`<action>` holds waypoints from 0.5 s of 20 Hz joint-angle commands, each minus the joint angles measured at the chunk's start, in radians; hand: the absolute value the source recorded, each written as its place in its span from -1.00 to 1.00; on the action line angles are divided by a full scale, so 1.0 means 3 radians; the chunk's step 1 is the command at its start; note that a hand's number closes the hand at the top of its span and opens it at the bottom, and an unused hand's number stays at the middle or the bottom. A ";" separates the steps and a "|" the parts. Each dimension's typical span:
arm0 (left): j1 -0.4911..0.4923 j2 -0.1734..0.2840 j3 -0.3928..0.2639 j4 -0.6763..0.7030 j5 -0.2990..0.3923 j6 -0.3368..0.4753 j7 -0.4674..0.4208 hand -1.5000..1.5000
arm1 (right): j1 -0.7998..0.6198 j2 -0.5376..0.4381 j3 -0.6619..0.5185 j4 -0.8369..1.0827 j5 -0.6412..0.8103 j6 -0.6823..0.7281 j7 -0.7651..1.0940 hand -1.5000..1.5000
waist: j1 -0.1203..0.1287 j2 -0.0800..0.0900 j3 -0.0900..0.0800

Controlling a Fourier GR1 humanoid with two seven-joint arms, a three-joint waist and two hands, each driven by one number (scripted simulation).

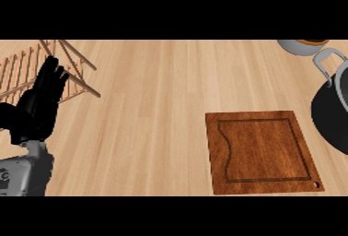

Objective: Pick the cupcake from the cutting board and place it in the pot

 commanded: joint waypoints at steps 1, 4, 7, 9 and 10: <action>-0.0117 -0.0067 -0.0045 0.0143 -0.0123 0.0104 -0.0091 0.00 | 0.0141 -0.0312 -0.0060 0.0194 -0.0090 0.0413 -0.0074 -1.00 | -0.0016 0.0012 0.0014; 0.0034 -0.0128 -0.0150 -0.0101 -0.0146 0.0123 0.0029 0.00 | 0.0341 -0.0332 -0.0047 0.0238 -0.0065 0.0402 -0.0276 -1.00 | 0.0016 0.0012 0.0021; 0.0108 -0.0097 -0.0073 -0.0078 -0.0051 0.0027 -0.0095 0.00 | 0.0400 -0.0355 -0.0030 0.0216 -0.0067 0.0431 -0.0402 -1.00 | 0.0027 0.0015 0.0023; 0.0132 -0.0015 -0.0061 -0.0146 -0.0060 -0.0012 0.0016 0.00 | 0.0525 -0.0446 0.0000 0.0230 -0.0066 0.0583 -0.0428 -1.00 | 0.0002 0.0003 0.0019; 0.0119 -0.0146 -0.0160 -0.0149 -0.0141 0.0107 0.0027 0.00 | 0.0511 -0.0559 -0.0025 0.0260 -0.0092 0.0656 -0.0330 -1.00 | -0.0005 0.0004 0.0021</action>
